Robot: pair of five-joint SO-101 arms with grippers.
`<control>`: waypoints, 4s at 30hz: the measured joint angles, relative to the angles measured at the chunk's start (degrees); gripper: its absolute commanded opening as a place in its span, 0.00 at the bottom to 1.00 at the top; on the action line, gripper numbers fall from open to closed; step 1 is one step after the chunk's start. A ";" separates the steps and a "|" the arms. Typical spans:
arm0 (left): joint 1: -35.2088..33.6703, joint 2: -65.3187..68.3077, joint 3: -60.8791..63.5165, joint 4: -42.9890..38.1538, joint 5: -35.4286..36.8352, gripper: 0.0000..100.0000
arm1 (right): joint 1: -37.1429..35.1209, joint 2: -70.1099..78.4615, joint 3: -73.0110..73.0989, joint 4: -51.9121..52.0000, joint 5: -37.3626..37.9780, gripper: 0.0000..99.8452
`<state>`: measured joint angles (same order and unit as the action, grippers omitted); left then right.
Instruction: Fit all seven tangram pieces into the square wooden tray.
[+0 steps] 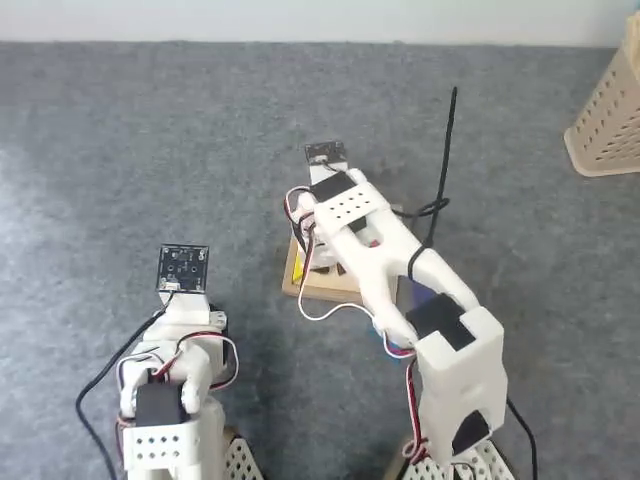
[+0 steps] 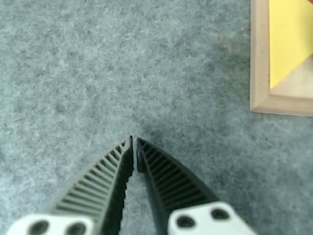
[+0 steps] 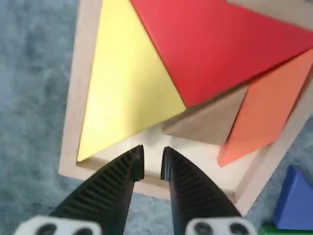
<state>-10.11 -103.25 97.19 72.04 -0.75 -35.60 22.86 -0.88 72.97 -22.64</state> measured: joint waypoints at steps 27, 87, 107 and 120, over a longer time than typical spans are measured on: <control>0.00 0.00 0.00 0.00 0.00 0.01 | 13.63 -27.34 32.79 -10.29 17.32 0.21; 0.00 0.00 0.00 0.00 0.00 0.01 | 7.82 -15.38 14.42 -7.03 16.18 0.17; 0.00 0.00 0.00 0.00 0.00 0.01 | 7.91 -15.30 18.55 -15.38 16.09 0.17; 0.09 0.00 0.00 0.00 0.00 0.01 | 9.05 -9.41 16.88 -16.70 16.70 0.17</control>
<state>-10.02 -103.25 97.19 72.04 -0.75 -26.55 13.45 16.00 56.26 -5.93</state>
